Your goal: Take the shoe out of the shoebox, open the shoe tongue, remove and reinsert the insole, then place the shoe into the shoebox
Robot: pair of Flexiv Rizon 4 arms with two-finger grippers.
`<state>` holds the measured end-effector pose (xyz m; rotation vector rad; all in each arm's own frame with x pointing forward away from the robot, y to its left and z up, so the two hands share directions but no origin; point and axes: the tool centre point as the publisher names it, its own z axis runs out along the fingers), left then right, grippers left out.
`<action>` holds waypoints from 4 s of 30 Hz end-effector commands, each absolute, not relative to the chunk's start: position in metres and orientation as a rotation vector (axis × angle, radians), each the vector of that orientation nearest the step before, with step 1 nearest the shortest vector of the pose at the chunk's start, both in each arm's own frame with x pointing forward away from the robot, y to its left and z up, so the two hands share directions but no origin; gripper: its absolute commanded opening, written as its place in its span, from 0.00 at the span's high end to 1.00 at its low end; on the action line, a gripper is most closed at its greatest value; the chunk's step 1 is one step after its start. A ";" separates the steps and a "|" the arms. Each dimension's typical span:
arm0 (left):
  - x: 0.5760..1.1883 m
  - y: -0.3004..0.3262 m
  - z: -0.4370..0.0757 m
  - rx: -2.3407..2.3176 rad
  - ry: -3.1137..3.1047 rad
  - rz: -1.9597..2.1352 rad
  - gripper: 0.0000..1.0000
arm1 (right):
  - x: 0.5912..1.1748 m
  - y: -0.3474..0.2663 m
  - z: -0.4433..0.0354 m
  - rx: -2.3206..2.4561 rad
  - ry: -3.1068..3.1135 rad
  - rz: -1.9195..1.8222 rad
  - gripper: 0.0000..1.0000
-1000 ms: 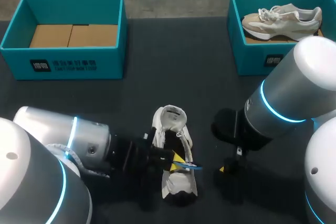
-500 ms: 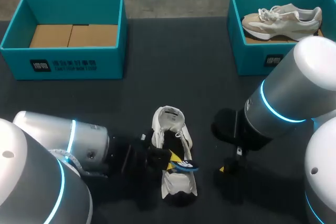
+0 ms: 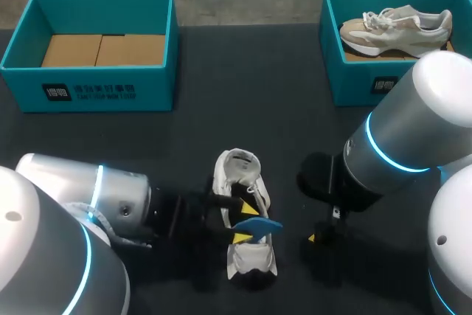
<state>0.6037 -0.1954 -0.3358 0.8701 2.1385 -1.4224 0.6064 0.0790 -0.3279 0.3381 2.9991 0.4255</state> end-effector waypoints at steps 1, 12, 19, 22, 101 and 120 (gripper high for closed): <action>0.602 -0.191 -0.328 0.854 2.189 -1.404 0.58 | 0.605 0.079 -0.329 0.339 2.996 0.427 0.00; 0.607 -0.198 -0.331 0.844 2.344 -1.405 0.61 | 0.605 0.079 -0.329 0.339 2.996 0.427 0.00; 0.603 -0.200 -0.341 0.897 2.392 -1.392 0.73 | 0.605 0.079 -0.329 0.339 2.996 0.427 0.00; 0.602 -0.200 -0.345 0.899 2.403 -1.390 0.80 | 0.605 0.079 -0.329 0.339 2.996 0.427 0.00; 0.589 -0.210 -0.334 0.662 2.190 -1.547 0.69 | 0.605 0.079 -0.329 0.339 2.996 0.427 0.00; 0.597 -0.206 -0.351 0.782 2.070 -1.401 1.00 | 0.605 0.079 -0.329 0.339 2.996 0.427 0.00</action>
